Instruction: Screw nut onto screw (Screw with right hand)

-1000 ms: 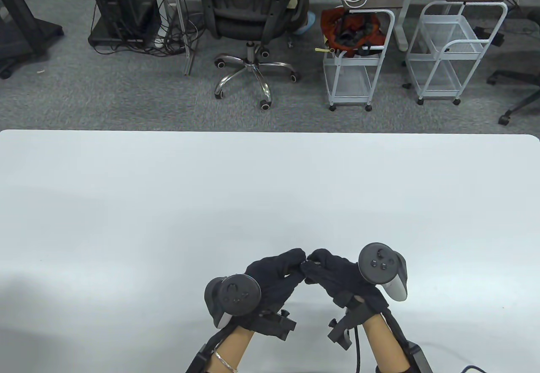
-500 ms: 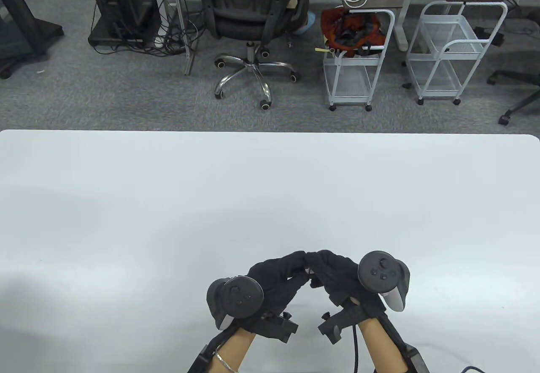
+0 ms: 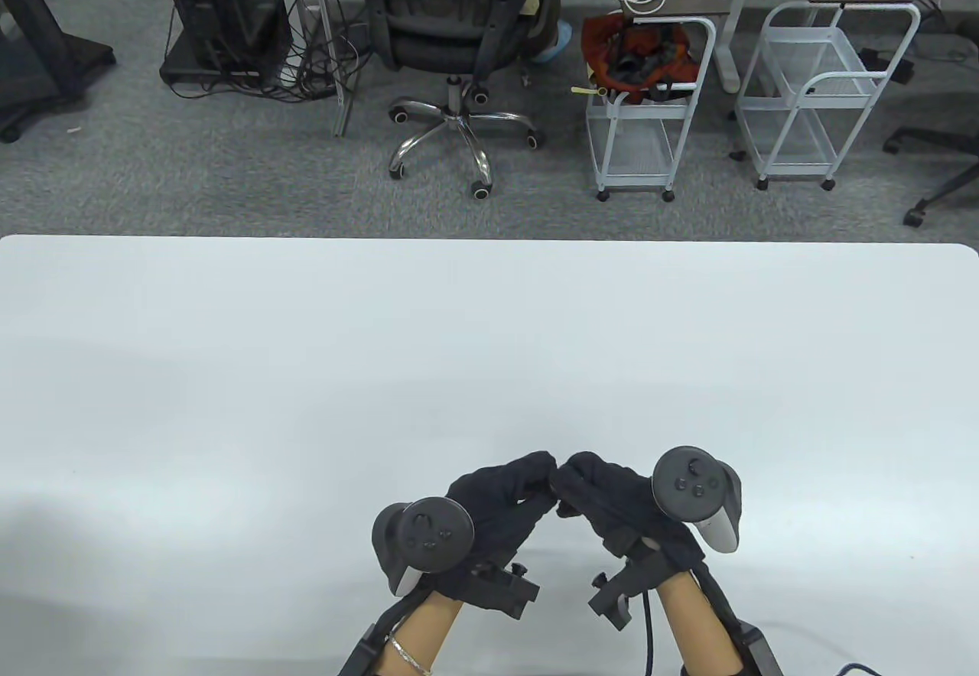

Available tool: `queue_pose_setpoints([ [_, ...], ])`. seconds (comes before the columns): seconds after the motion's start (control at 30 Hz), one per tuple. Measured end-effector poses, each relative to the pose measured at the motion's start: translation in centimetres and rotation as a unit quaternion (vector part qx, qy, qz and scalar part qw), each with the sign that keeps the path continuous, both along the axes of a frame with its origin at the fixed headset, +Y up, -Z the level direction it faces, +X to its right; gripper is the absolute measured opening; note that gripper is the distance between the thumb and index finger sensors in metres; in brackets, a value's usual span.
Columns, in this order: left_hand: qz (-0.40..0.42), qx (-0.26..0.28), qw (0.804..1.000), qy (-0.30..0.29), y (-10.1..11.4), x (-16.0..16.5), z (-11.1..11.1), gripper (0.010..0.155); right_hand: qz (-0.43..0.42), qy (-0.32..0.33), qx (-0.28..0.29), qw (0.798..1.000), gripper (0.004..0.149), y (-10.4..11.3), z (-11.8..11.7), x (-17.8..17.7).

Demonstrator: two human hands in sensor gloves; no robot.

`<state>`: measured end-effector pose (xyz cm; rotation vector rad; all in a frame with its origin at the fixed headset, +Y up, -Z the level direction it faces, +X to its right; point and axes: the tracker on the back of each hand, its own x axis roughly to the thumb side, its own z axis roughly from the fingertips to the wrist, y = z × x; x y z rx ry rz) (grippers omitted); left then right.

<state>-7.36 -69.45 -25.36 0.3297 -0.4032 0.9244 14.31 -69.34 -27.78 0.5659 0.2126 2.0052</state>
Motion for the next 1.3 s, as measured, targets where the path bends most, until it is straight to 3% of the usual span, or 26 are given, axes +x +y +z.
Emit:
queue_pose_setpoints([
  [0.03,0.0,0.001,1.0,-0.001,0.05,0.01,0.04,0.04,0.006,0.002,-0.006,1.0,0.05,0.03,0.05,0.06],
  [0.1,0.001,0.004,1.0,-0.005,0.09,0.13,0.12,0.041,0.001,-0.058,0.055,0.997,0.049,0.06,0.07,0.11],
  [0.17,0.004,0.001,1.0,-0.014,0.01,0.37,0.17,0.041,0.0,-0.11,0.079,0.991,0.049,0.02,0.25,0.14],
  [0.37,-0.004,0.007,1.0,-0.003,0.09,0.18,0.22,0.041,0.011,-0.007,0.006,1.0,0.051,0.18,0.28,0.11],
  [0.5,0.002,0.002,1.0,-0.014,-0.08,0.38,0.13,0.041,-0.005,-0.119,0.084,0.989,0.049,-0.09,0.39,0.07],
  [0.73,-0.01,0.004,1.0,-0.002,-0.11,0.08,-0.05,0.041,0.007,-0.008,0.001,1.0,0.05,-0.28,-0.03,0.02],
  [0.87,0.007,-0.008,1.0,-0.014,-0.36,0.11,-0.23,0.041,0.0,-0.092,0.063,0.994,0.049,-0.38,0.03,0.01],
  [0.93,0.014,-0.013,1.0,-0.022,-0.45,0.13,-0.31,0.041,0.006,-0.098,0.068,0.993,0.049,-0.34,0.09,0.06],
  [1.1,-0.003,-0.001,1.0,-0.006,-0.23,-0.09,-0.2,0.04,0.01,0.005,-0.009,1.0,0.05,-0.28,-0.04,-0.01],
  [1.23,0.005,-0.003,1.0,-0.021,-0.29,0.26,-0.02,0.041,0.0,-0.104,0.069,0.992,0.048,-0.23,0.26,0.13],
  [1.3,0.005,-0.005,1.0,-0.021,-0.36,0.36,0.0,0.041,0.009,-0.1,0.068,0.993,0.049,-0.18,0.28,0.26],
])
